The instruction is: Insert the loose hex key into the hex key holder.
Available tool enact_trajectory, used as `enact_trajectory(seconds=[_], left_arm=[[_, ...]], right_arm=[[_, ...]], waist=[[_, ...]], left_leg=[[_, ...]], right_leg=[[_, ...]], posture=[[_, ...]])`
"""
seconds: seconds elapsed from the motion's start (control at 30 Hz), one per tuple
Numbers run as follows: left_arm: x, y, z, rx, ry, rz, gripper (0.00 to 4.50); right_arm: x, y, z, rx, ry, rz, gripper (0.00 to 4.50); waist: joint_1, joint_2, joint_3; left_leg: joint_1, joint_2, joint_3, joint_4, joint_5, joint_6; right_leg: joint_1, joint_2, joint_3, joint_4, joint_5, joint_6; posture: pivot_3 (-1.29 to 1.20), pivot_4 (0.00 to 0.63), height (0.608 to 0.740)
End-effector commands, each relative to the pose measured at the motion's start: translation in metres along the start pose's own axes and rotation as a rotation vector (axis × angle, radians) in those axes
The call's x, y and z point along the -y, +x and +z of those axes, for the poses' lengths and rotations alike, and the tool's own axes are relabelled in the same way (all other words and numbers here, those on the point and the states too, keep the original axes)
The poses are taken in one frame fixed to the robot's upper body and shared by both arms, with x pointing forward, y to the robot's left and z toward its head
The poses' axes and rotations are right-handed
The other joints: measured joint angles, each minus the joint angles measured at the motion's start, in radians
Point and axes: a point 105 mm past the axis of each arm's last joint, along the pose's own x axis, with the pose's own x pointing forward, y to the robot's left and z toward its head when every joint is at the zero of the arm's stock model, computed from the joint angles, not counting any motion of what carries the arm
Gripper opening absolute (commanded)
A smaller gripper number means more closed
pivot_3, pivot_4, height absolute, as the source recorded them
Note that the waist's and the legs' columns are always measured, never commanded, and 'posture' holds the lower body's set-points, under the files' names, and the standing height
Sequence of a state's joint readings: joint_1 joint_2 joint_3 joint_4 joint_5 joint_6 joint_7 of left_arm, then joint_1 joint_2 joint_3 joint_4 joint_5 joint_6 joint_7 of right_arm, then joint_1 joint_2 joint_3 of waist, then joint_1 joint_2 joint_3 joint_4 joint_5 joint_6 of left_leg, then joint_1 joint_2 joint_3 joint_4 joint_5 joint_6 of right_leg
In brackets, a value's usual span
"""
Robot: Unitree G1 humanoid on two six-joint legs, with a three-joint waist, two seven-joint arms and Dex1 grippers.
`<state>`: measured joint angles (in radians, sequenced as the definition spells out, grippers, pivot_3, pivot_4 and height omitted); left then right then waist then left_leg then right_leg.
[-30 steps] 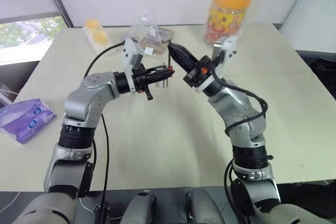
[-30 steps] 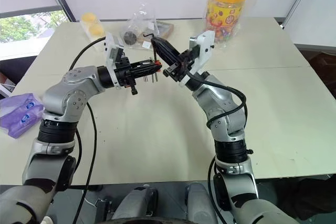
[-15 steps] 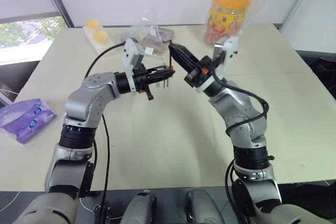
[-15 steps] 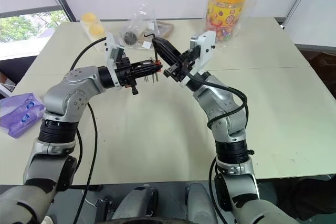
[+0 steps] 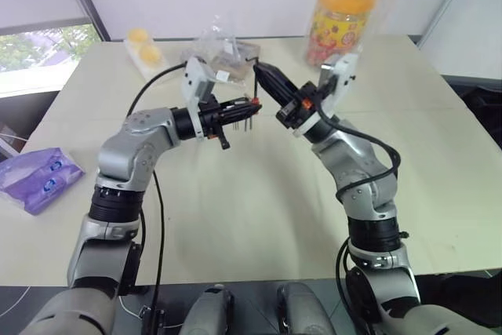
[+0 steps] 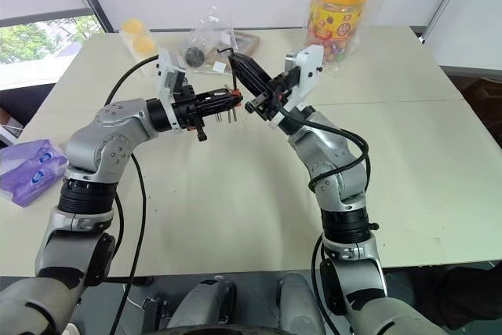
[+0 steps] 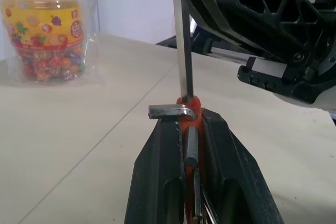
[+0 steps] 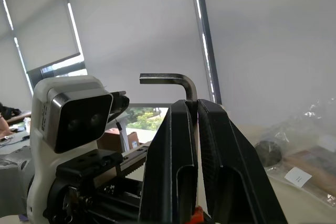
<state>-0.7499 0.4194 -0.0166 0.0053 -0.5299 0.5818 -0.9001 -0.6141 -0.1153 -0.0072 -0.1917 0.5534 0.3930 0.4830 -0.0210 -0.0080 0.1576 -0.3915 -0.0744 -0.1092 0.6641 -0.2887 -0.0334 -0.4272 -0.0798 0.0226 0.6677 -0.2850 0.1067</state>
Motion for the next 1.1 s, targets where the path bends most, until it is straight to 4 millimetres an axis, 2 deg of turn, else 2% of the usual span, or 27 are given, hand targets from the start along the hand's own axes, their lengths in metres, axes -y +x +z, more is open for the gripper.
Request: enact_trajectory(seconds=[0.03, 0.4, 0.53, 0.6, 0.63, 0.7, 0.87, 1.0, 1.1], left_arm=[[0.000, 0.001, 0.017, 0.048, 0.052, 0.001, 0.00], [-0.001, 0.002, 0.021, 0.061, 0.048, 0.002, 0.00], [0.000, 0.002, 0.021, 0.061, 0.049, 0.002, 0.00], [0.000, 0.002, 0.021, 0.062, 0.046, 0.003, 0.00], [0.000, 0.002, 0.021, 0.062, 0.045, 0.004, 0.00], [0.000, 0.002, 0.019, 0.060, 0.038, 0.004, 0.00], [0.001, 0.005, 0.015, 0.061, 0.004, 0.006, 0.00], [0.004, 0.013, 0.004, 0.059, -0.081, -0.014, 0.00], [0.009, 0.023, -0.007, 0.047, -0.152, -0.040, 0.00]], right_arm=[[-0.009, 0.001, 0.009, 0.036, -0.019, 0.035, 0.06], [-0.006, -0.003, 0.004, 0.006, -0.043, 0.027, 0.06], [-0.004, -0.010, -0.002, -0.035, -0.066, 0.029, 1.49], [-0.007, -0.019, -0.010, -0.091, -0.081, 0.060, 2.64], [-0.008, -0.022, -0.012, -0.112, -0.086, 0.072, 3.01], [-0.008, -0.038, -0.020, -0.169, -0.087, 0.087, 4.10], [-0.001, -0.095, -0.027, -0.340, -0.059, 0.088, 4.10], [0.017, -0.125, -0.009, -0.397, -0.090, 0.003, 4.10], [0.028, -0.136, 0.005, -0.408, -0.118, -0.047, 4.10]], waist=[[0.000, 0.000, 0.000], [0.000, 0.000, 0.000], [0.001, 0.000, 0.000], [0.001, 0.000, 0.000], [0.002, 0.000, 0.000], [0.004, 0.000, 0.000], [0.009, 0.000, 0.000], [0.008, -0.001, 0.000], [0.006, -0.001, 0.000]], left_leg=[[0.000, 0.000, 0.000, 0.000, 0.000, 0.000], [0.000, 0.000, 0.000, 0.000, 0.000, 0.000], [0.000, 0.000, 0.000, 0.000, 0.000, 0.000], [0.000, 0.000, 0.000, 0.000, 0.000, 0.000], [0.000, 0.000, 0.000, 0.000, 0.000, 0.000], [0.000, 0.000, 0.000, 0.000, 0.000, 0.000], [0.000, 0.000, 0.000, 0.000, 0.000, 0.001], [0.000, -0.001, 0.000, 0.001, -0.001, 0.001], [0.000, 0.000, 0.001, 0.001, -0.001, 0.002]], right_leg=[[0.000, 0.000, 0.000, 0.000, 0.000, 0.000], [0.000, 0.000, 0.000, 0.000, 0.000, 0.000], [0.000, 0.000, 0.000, 0.000, 0.000, 0.000], [0.000, 0.000, 0.000, 0.000, 0.000, 0.000], [0.000, 0.000, 0.000, 0.000, 0.000, 0.000], [0.000, 0.000, 0.000, 0.000, 0.000, 0.000], [0.001, 0.000, 0.000, -0.002, 0.000, 0.000], [0.002, 0.000, 0.000, -0.002, 0.000, 0.000], [0.002, 0.001, 0.000, -0.002, 0.000, 0.000]], posture=[[0.00, 0.150, 0.740], [0.00, 0.150, 0.740], [0.00, 0.150, 0.740], [0.00, 0.150, 0.740], [0.00, 0.150, 0.740], [0.00, 0.150, 0.740], [0.00, 0.150, 0.740], [0.00, 0.150, 0.740], [0.00, 0.150, 0.740]])
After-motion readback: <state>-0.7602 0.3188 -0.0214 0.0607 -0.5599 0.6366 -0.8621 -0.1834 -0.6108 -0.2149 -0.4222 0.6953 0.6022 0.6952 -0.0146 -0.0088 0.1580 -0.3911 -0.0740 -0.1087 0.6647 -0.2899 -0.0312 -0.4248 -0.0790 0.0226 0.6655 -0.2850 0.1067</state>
